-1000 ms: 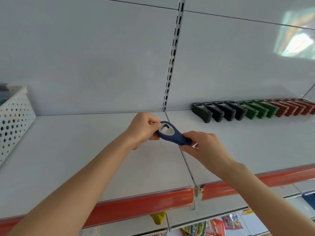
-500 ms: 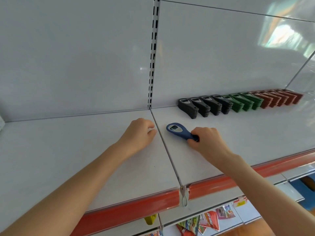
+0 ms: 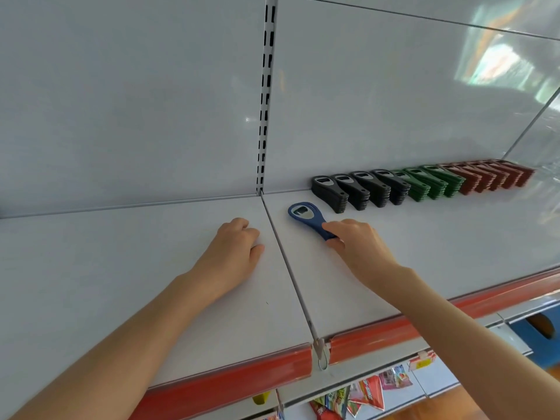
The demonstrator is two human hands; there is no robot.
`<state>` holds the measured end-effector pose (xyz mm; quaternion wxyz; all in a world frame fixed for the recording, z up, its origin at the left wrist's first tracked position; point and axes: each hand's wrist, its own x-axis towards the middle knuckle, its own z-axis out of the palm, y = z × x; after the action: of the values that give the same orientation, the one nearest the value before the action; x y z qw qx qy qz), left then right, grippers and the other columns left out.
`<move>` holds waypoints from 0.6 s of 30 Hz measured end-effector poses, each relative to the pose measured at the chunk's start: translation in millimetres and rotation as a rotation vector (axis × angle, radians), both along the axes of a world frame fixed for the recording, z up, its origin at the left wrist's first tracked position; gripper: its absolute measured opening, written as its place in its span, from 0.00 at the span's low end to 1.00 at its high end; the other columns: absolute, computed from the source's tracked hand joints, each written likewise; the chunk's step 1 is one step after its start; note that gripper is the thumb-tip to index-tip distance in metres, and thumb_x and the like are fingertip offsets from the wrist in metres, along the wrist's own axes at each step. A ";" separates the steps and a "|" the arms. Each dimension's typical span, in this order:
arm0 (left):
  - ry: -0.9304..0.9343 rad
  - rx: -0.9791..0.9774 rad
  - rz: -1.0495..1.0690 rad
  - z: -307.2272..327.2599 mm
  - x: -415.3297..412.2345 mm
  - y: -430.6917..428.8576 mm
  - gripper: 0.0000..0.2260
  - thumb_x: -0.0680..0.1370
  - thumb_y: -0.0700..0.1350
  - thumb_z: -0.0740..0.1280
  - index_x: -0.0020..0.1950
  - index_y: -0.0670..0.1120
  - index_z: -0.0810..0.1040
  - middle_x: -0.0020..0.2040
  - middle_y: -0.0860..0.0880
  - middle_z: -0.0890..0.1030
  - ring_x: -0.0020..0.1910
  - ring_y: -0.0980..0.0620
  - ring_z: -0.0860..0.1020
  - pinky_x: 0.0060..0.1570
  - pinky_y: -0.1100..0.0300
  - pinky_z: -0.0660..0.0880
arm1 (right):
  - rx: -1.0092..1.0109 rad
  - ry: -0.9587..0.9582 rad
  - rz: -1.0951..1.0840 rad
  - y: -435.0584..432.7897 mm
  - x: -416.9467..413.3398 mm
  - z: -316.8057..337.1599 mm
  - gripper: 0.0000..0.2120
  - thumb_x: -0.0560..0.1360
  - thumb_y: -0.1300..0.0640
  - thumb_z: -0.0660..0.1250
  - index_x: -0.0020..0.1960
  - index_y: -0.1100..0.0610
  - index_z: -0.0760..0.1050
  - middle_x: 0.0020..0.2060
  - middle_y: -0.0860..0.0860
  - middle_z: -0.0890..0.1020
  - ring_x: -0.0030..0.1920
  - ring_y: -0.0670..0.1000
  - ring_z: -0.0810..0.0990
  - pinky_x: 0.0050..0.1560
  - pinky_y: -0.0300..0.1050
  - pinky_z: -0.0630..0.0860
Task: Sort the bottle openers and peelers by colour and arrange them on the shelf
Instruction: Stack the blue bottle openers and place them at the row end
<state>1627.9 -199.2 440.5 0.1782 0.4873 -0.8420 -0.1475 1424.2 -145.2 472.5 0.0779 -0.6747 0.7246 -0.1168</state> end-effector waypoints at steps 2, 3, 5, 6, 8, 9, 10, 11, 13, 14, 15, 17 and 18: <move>0.000 0.000 0.003 -0.2 -0.1 -0.5 0.09 0.79 0.44 0.59 0.42 0.41 0.69 0.58 0.42 0.71 0.57 0.44 0.68 0.53 0.60 0.62 | -0.011 0.010 0.022 -4.2 -2.0 -1.8 0.11 0.78 0.62 0.58 0.59 0.60 0.74 0.49 0.59 0.76 0.48 0.60 0.73 0.46 0.49 0.68; -0.006 -0.005 0.003 -0.2 0.0 -0.6 0.10 0.79 0.45 0.58 0.44 0.39 0.71 0.59 0.42 0.70 0.58 0.44 0.68 0.54 0.61 0.62 | -0.015 0.025 0.029 -8.1 -2.5 -2.9 0.10 0.78 0.62 0.58 0.56 0.61 0.74 0.47 0.59 0.75 0.46 0.59 0.72 0.44 0.49 0.67; -0.016 -0.015 -0.001 -0.2 0.2 -0.7 0.12 0.80 0.45 0.58 0.51 0.37 0.74 0.61 0.43 0.70 0.59 0.44 0.68 0.55 0.62 0.61 | -0.027 0.057 0.036 -18.1 -2.8 -4.7 0.08 0.78 0.62 0.57 0.52 0.63 0.73 0.44 0.59 0.73 0.42 0.57 0.69 0.40 0.47 0.64; -0.016 -0.020 -0.003 0.1 0.1 -0.5 0.13 0.80 0.45 0.58 0.53 0.37 0.75 0.62 0.43 0.70 0.60 0.44 0.67 0.55 0.62 0.61 | -0.034 0.068 0.035 -24.0 -2.8 -5.3 0.07 0.78 0.62 0.57 0.51 0.64 0.73 0.42 0.58 0.71 0.41 0.56 0.69 0.39 0.47 0.63; -0.016 -0.022 -0.005 0.6 0.1 0.2 0.13 0.80 0.46 0.58 0.55 0.38 0.75 0.63 0.43 0.69 0.61 0.44 0.67 0.56 0.63 0.60 | -0.042 0.083 0.028 -36.0 -3.4 -6.0 0.07 0.78 0.62 0.57 0.49 0.65 0.73 0.40 0.56 0.69 0.41 0.55 0.68 0.39 0.46 0.62; -0.018 -0.020 -0.004 0.7 0.2 0.3 0.13 0.80 0.46 0.58 0.56 0.38 0.75 0.64 0.43 0.69 0.62 0.45 0.66 0.56 0.63 0.60 | -0.044 0.090 0.023 -41.6 -3.9 -6.1 0.07 0.78 0.63 0.57 0.49 0.65 0.73 0.40 0.56 0.69 0.41 0.55 0.67 0.39 0.46 0.62; -0.019 -0.019 -0.002 0.6 0.2 0.3 0.13 0.80 0.46 0.58 0.55 0.38 0.75 0.64 0.43 0.69 0.62 0.45 0.66 0.56 0.63 0.60 | -0.043 0.091 0.014 -46.5 -4.2 -6.2 0.07 0.78 0.63 0.57 0.49 0.64 0.73 0.41 0.56 0.69 0.41 0.55 0.67 0.39 0.45 0.62; -0.019 -0.020 -0.001 0.2 0.4 0.4 0.13 0.80 0.46 0.58 0.55 0.38 0.75 0.63 0.43 0.69 0.61 0.45 0.67 0.56 0.63 0.60 | -0.043 0.085 0.003 -50.4 -4.3 -6.1 0.06 0.78 0.63 0.57 0.48 0.64 0.72 0.41 0.56 0.69 0.41 0.56 0.67 0.39 0.45 0.62; -0.012 -0.022 -0.001 -0.2 0.6 0.6 0.13 0.80 0.46 0.58 0.54 0.38 0.75 0.63 0.43 0.69 0.61 0.45 0.67 0.56 0.63 0.60 | -0.046 0.078 -0.007 -55.8 -3.4 -6.1 0.05 0.78 0.63 0.57 0.44 0.60 0.69 0.41 0.56 0.69 0.41 0.56 0.66 0.39 0.45 0.62; -0.009 -0.022 -0.001 -0.1 0.4 0.8 0.13 0.80 0.46 0.58 0.54 0.38 0.75 0.63 0.43 0.69 0.61 0.45 0.67 0.56 0.63 0.60 | -0.047 0.080 -0.008 -57.9 -3.0 -6.4 0.05 0.78 0.63 0.57 0.43 0.59 0.67 0.40 0.56 0.69 0.41 0.56 0.66 0.39 0.45 0.61; -0.008 -0.021 -0.002 0.2 0.3 1.0 0.13 0.80 0.46 0.58 0.55 0.38 0.75 0.64 0.43 0.69 0.62 0.45 0.66 0.56 0.63 0.60 | -0.049 0.078 -0.012 -59.5 -3.0 -6.8 0.06 0.78 0.63 0.57 0.43 0.59 0.66 0.40 0.56 0.69 0.40 0.56 0.66 0.39 0.45 0.61; -0.006 -0.019 -0.004 0.2 0.1 1.0 0.13 0.80 0.46 0.58 0.55 0.38 0.75 0.64 0.44 0.69 0.62 0.45 0.66 0.56 0.63 0.60 | -0.057 0.049 -0.022 -61.7 -3.9 -8.0 0.06 0.78 0.64 0.57 0.41 0.60 0.65 0.38 0.56 0.68 0.39 0.56 0.65 0.38 0.45 0.60; -0.004 -0.019 -0.004 0.2 0.0 1.0 0.13 0.80 0.46 0.58 0.54 0.38 0.75 0.64 0.43 0.69 0.62 0.45 0.66 0.56 0.63 0.60 | -0.064 0.025 -0.020 -62.4 -4.8 -8.6 0.07 0.77 0.64 0.58 0.41 0.61 0.64 0.37 0.56 0.68 0.38 0.56 0.64 0.37 0.45 0.59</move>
<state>1628.0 -198.2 440.7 0.1807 0.4844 -0.8447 -0.1388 1419.4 -207.6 463.9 0.0460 -0.6710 0.7281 -0.1321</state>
